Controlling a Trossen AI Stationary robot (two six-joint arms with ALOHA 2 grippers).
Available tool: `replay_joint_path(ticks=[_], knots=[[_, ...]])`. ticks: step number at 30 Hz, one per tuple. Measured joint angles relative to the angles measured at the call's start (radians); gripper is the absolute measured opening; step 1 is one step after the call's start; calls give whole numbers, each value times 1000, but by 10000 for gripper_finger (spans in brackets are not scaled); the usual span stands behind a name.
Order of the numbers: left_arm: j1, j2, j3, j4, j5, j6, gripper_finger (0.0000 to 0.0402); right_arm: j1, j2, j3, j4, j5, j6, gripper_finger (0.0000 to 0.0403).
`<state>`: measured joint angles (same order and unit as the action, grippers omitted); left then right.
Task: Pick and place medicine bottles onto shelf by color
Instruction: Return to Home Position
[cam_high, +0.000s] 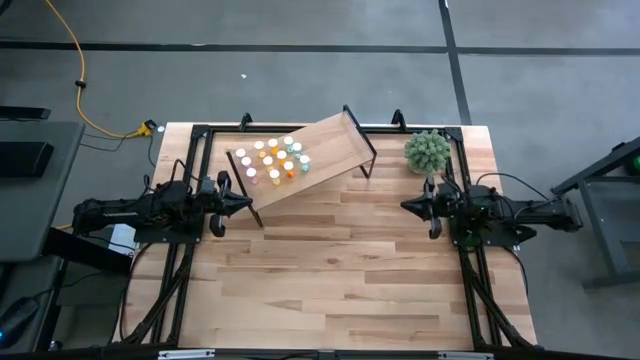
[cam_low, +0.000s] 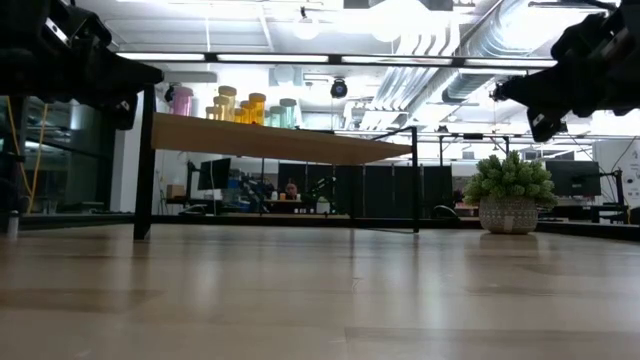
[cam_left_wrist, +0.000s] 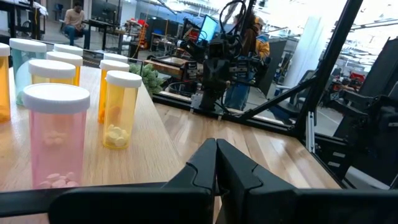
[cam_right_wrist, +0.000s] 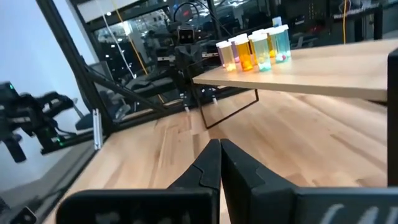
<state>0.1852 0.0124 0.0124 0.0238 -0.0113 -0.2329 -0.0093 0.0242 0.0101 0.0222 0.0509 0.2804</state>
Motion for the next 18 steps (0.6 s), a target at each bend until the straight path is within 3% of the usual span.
replay_joint_path(ticks=[18], knots=[[0,0,0,0,0,0,3,0,0,0,0,0,60,0]])
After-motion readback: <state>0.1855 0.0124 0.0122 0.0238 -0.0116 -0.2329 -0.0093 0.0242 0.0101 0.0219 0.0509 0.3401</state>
